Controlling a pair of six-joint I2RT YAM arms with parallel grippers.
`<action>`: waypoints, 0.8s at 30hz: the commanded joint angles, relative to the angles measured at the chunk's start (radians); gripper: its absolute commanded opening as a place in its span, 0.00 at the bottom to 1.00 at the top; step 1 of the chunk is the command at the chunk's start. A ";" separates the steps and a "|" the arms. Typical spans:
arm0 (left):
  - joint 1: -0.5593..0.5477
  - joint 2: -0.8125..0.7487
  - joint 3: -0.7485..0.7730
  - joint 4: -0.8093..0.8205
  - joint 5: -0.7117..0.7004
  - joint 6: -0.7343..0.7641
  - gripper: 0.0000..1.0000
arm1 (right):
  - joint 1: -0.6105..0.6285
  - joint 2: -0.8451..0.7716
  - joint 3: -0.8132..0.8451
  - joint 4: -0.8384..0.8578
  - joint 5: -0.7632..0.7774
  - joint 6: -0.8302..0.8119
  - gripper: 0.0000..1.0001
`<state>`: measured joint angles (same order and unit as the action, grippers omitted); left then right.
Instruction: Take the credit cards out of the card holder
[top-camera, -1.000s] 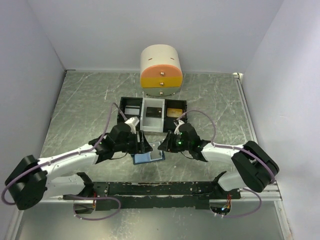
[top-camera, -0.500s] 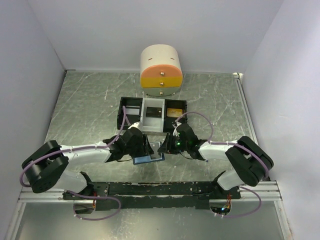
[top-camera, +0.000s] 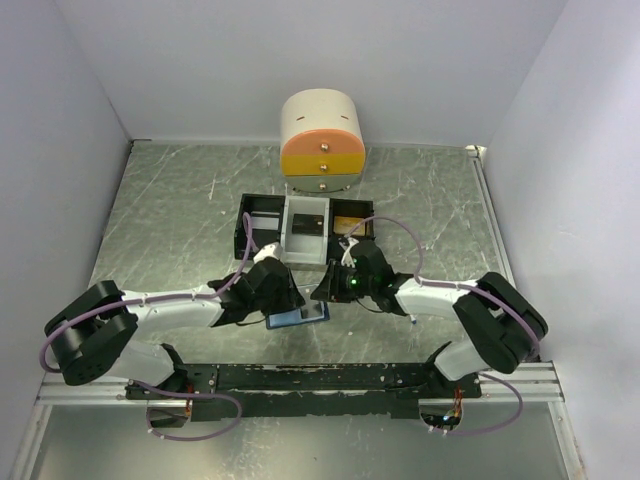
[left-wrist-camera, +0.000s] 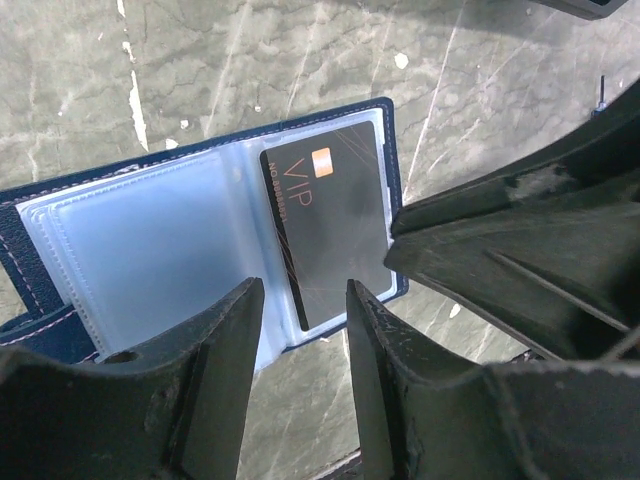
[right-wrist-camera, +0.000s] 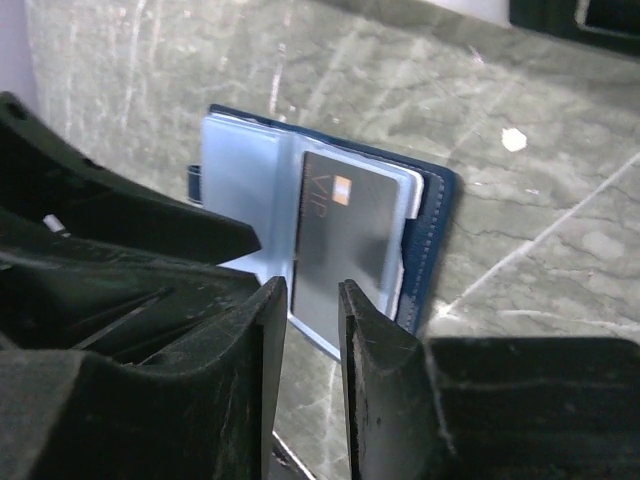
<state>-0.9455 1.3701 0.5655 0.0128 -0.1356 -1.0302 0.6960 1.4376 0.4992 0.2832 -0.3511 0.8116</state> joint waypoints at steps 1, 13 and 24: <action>-0.016 -0.003 -0.016 0.050 -0.032 -0.017 0.50 | 0.007 0.050 0.010 -0.007 0.026 0.020 0.27; -0.015 0.035 -0.043 0.128 0.006 -0.030 0.49 | 0.007 0.090 -0.034 0.017 0.049 0.037 0.27; -0.015 0.038 -0.127 0.253 -0.008 -0.119 0.37 | 0.008 0.094 -0.065 0.044 0.037 0.055 0.25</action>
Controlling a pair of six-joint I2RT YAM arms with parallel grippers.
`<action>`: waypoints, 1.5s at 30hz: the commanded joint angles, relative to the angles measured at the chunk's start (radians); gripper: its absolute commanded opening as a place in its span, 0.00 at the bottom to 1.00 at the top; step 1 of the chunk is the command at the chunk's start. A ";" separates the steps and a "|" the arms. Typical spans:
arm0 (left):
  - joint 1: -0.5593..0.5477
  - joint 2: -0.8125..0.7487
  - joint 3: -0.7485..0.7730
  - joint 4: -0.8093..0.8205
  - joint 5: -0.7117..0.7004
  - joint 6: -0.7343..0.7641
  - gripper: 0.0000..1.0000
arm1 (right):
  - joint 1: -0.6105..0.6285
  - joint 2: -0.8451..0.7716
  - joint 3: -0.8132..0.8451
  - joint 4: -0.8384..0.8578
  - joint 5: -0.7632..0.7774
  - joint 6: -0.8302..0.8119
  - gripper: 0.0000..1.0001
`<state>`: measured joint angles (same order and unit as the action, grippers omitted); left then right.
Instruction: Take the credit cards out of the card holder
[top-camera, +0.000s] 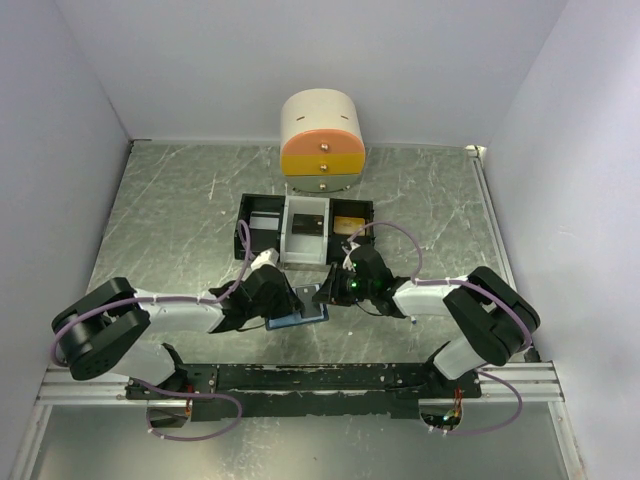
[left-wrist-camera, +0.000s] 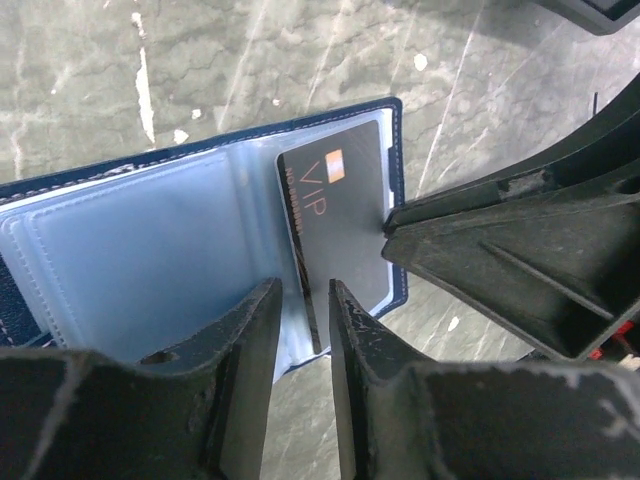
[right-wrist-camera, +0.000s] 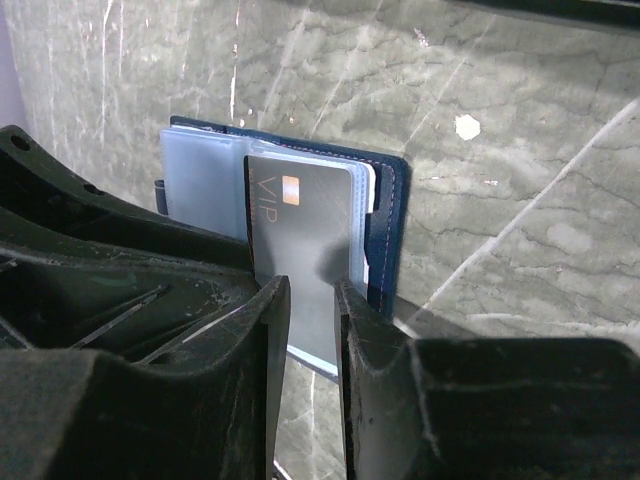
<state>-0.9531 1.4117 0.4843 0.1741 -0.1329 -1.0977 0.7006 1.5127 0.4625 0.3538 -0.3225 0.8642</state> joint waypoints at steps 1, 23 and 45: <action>-0.007 -0.001 -0.055 0.116 -0.008 -0.062 0.36 | 0.002 0.020 -0.029 -0.028 0.007 0.004 0.25; -0.007 -0.027 -0.124 0.215 -0.010 -0.114 0.07 | 0.002 0.019 -0.031 -0.048 0.029 0.009 0.25; -0.007 -0.086 -0.118 0.089 -0.035 -0.092 0.07 | 0.006 0.002 0.012 -0.072 -0.012 -0.027 0.25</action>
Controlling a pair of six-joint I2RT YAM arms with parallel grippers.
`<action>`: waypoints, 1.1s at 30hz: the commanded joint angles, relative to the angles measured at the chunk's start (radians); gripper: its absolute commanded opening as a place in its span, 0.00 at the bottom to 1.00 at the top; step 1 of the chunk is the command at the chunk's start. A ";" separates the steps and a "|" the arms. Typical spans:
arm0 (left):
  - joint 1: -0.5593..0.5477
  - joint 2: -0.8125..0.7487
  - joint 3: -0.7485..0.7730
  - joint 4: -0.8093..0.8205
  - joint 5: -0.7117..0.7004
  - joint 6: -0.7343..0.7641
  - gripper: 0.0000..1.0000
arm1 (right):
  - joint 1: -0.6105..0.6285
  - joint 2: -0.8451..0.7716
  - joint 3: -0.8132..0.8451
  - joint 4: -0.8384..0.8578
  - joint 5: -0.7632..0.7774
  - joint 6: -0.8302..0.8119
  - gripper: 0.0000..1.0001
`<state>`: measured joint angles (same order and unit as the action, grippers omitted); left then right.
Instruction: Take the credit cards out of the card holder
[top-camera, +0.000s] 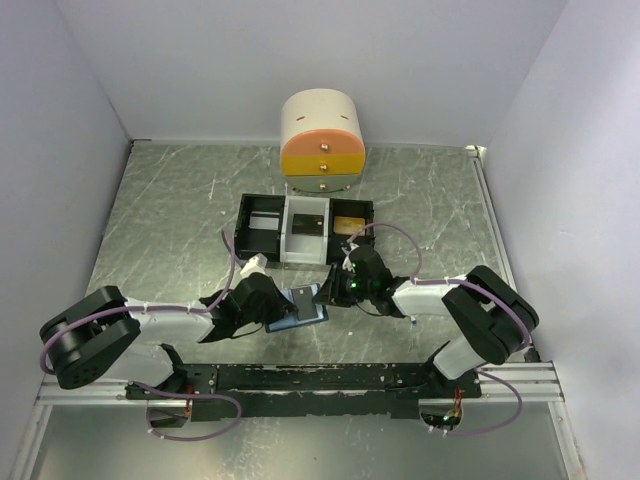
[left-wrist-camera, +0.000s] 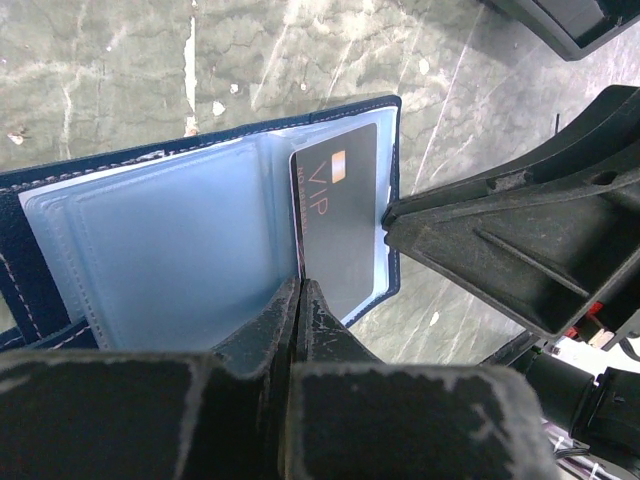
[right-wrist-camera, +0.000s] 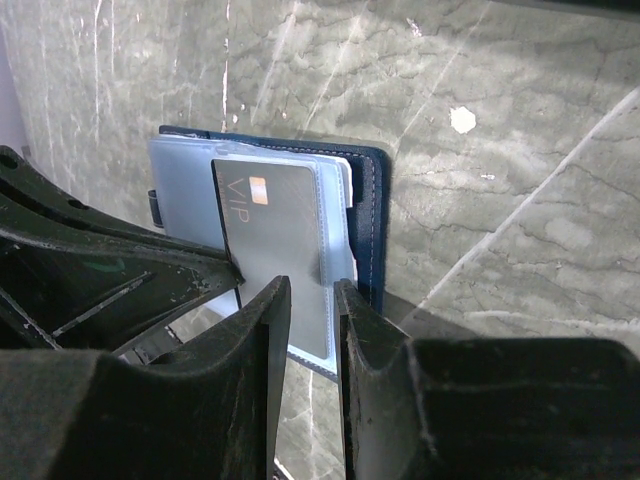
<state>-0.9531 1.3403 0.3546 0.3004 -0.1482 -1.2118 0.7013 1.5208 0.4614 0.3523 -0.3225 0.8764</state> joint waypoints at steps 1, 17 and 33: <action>-0.007 -0.012 0.013 -0.037 -0.018 0.023 0.07 | 0.010 -0.035 0.021 -0.074 -0.016 -0.048 0.25; -0.007 -0.036 0.005 -0.014 -0.013 0.019 0.12 | 0.067 0.024 0.097 -0.200 0.141 -0.062 0.26; -0.008 -0.038 -0.080 0.183 0.005 -0.050 0.14 | 0.068 0.054 0.067 -0.170 0.117 -0.032 0.25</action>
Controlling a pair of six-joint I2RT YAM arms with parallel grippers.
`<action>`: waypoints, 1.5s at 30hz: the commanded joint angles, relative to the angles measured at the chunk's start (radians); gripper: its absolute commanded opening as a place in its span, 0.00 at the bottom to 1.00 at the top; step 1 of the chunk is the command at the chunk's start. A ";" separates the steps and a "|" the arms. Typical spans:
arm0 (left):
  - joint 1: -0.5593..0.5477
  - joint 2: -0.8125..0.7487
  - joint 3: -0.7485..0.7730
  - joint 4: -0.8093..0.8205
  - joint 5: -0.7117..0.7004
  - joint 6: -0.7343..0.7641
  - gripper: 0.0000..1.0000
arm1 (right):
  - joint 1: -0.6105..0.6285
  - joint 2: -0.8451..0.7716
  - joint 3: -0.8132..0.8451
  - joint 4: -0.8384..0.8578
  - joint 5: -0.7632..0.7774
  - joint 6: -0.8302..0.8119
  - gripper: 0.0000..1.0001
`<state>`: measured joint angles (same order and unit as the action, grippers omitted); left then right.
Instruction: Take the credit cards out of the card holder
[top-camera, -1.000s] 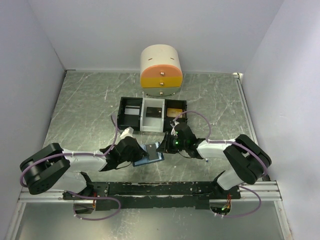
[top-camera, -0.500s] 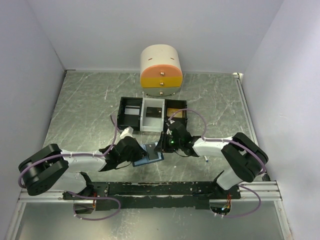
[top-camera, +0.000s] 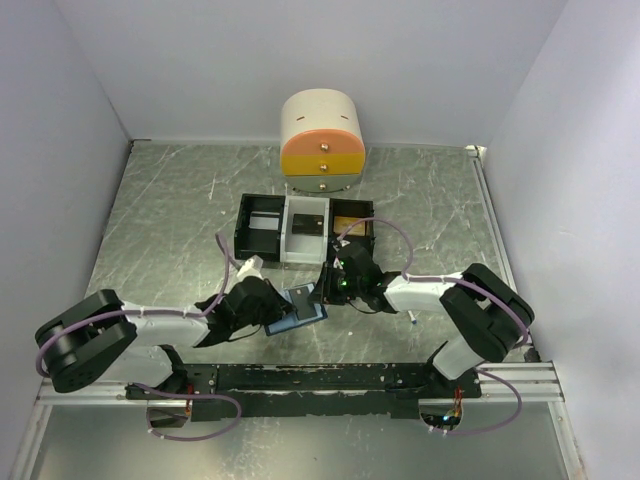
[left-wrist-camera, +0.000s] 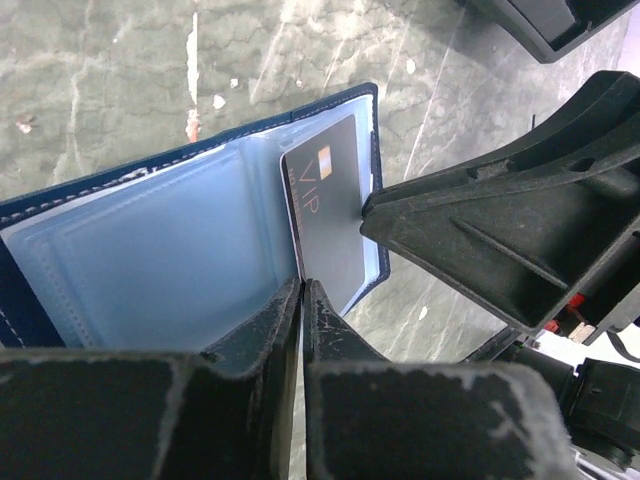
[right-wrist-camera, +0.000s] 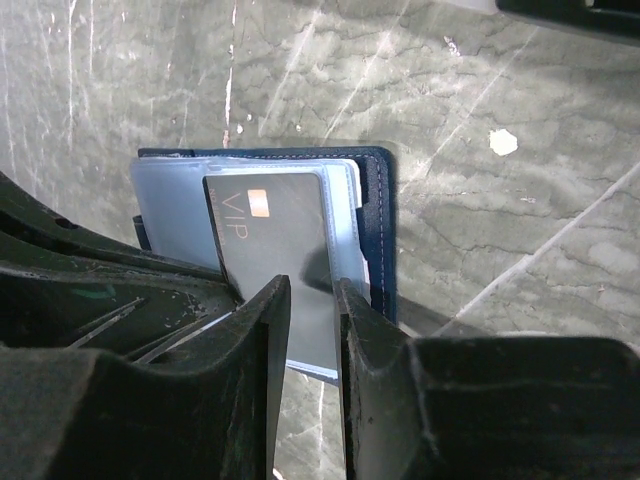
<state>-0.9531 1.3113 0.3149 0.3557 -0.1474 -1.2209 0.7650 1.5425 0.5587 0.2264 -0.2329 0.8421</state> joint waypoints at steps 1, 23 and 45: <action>-0.007 -0.017 -0.048 0.133 -0.001 -0.047 0.14 | 0.004 0.032 -0.030 -0.050 0.032 0.002 0.25; -0.008 -0.073 -0.100 0.139 -0.012 -0.068 0.12 | 0.004 0.054 -0.010 -0.066 0.032 0.000 0.24; -0.008 -0.118 -0.051 -0.042 -0.043 -0.044 0.07 | 0.038 0.033 0.099 -0.069 -0.065 -0.050 0.28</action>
<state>-0.9531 1.1820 0.2298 0.3195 -0.1772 -1.2877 0.7944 1.5349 0.6426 0.1749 -0.3252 0.7910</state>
